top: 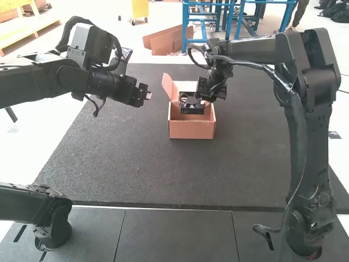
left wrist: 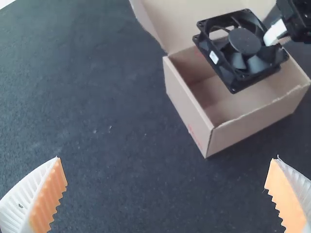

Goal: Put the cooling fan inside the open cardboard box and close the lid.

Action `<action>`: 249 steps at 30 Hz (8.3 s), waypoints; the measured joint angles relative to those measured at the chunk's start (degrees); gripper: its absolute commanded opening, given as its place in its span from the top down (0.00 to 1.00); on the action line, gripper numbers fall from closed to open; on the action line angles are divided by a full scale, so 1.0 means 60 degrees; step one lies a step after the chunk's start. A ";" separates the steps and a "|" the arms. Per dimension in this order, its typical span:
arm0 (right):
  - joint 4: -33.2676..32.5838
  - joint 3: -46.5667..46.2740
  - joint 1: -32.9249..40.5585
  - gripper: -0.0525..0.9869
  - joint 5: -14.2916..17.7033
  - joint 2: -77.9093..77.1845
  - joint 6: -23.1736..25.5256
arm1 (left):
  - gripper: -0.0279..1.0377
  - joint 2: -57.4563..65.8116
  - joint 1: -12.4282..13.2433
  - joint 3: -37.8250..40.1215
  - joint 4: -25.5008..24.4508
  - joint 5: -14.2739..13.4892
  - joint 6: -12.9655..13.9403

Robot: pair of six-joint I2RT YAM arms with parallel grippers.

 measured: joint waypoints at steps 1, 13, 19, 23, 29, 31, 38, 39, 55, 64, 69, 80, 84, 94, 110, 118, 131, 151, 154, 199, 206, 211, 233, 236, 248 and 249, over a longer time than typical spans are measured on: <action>-0.0036 0.0055 0.0000 0.96 0.0033 0.0077 -0.0033 | 0.06 0.0000 0.0000 0.0004 0.0000 0.0004 0.0004; -0.0255 0.0117 0.0007 0.89 0.0106 0.0608 -0.0193 | 0.06 0.0000 0.0000 0.0000 0.0248 0.0044 0.0004; -0.0255 0.0328 0.0007 0.60 -0.0138 0.0758 -0.0255 | 0.06 0.0000 0.0000 0.0004 0.0368 0.0044 0.0004; -0.0328 0.0761 0.0007 0.49 -0.0277 0.0754 -0.0372 | 0.06 0.0000 0.0000 0.0000 0.0576 0.0047 0.0000; -0.1337 0.1858 0.0007 0.35 -0.1086 0.0754 -0.0554 | 0.06 0.0153 0.0350 0.0000 0.0809 0.0069 -0.0117; -0.1330 0.2138 0.0007 0.31 -0.1344 0.0710 -0.0663 | 0.06 0.0386 0.0525 0.0000 0.0874 0.0066 -0.0215; -0.1384 0.1803 -0.0011 0.18 -0.1443 -0.0142 -0.1843 | 0.06 0.1621 0.0929 0.0004 0.1158 0.0033 -0.0678; -0.1235 0.1647 -0.0015 0.17 -0.1348 -0.0368 -0.2087 | 0.06 0.1803 0.0965 0.0011 0.1235 0.0015 -0.0750; 0.4146 -0.3224 -0.0936 0.16 0.0543 -0.2732 -0.3952 | 0.06 0.5453 0.2076 0.2484 0.2364 -0.0761 -0.1086; 0.5577 -0.2980 -0.1778 0.16 0.0674 -0.2412 -0.3960 | 0.06 0.6998 0.2215 0.3730 0.2565 -0.0867 -0.1086; 0.5552 -0.2375 -0.2069 0.16 0.0623 -0.1596 -0.3847 | 0.06 0.7646 0.2211 0.4441 0.2605 -0.0936 -0.1086; 0.5322 -0.1304 -0.2310 0.16 0.0168 -0.0809 -0.3355 | 0.06 0.9184 0.2211 0.6284 0.2284 -0.1009 -0.1082; 0.5082 -0.0958 -0.2310 0.16 -0.0033 -0.0714 -0.3279 | 0.06 0.9490 0.2215 0.6757 0.2193 -0.1013 -0.1082; 0.3818 -0.0474 -0.2310 0.16 -0.1180 -0.0528 -0.2736 | 0.06 0.9530 0.2208 0.7038 0.1996 -0.1009 -0.1078; 0.3701 0.0062 -0.2310 0.21 -0.1679 0.0062 -0.2528 | 0.06 0.9530 0.1974 0.7038 0.1738 -0.0605 -0.1086; 0.3632 0.0197 -0.2310 0.26 -0.1741 0.0291 -0.2521 | 0.06 0.9530 0.1934 0.7038 0.1789 -0.0106 -0.1086; 0.3646 0.0284 -0.2310 0.39 -0.1745 0.0291 -0.2521 | 0.06 0.9530 0.1938 0.7038 0.1851 0.0324 -0.1122; 0.3727 0.0284 -0.2310 0.73 -0.1814 0.0291 -0.2521 | 0.06 0.9530 0.1934 0.7038 0.1738 0.0328 -0.1118; 0.3745 0.0284 -0.2310 0.77 -0.1818 0.0291 -0.2524 | 0.06 0.9530 0.1934 0.7038 0.1745 0.0328 -0.1118; 0.3592 -0.0146 -0.1931 0.96 -0.2189 -0.0339 -0.2572 | 0.06 0.9530 0.1606 0.7490 0.1399 0.0572 -0.1337; 0.3577 -0.0517 -0.1825 0.96 -0.2098 -0.0656 -0.2575 | 0.06 0.9530 0.1603 0.7490 0.1202 0.0576 -0.1337; 0.3592 -0.1045 -0.1825 0.96 -0.2084 -0.1126 -0.2601 | 0.06 0.9530 0.1603 0.7486 0.0958 0.0576 -0.1337; 0.3676 -0.2539 -0.1490 0.96 -0.2022 -0.2149 -0.2827 | 0.06 0.8364 0.1184 0.6951 0.0554 0.0576 -0.1341; 0.3672 -0.2725 -0.1337 0.96 -0.1985 -0.2273 -0.2830 | 0.06 0.8211 0.1158 0.6666 0.0561 0.0576 -0.1344; 0.3865 -0.3544 -0.1304 0.96 -0.1730 -0.2914 -0.2860 | 0.06 0.7916 0.1005 0.5588 0.0798 0.0572 -0.1453; 0.3891 -0.3621 -0.1308 0.96 -0.1719 -0.2958 -0.2860 | 0.06 0.7843 0.0998 0.5559 0.0820 0.0572 -0.1472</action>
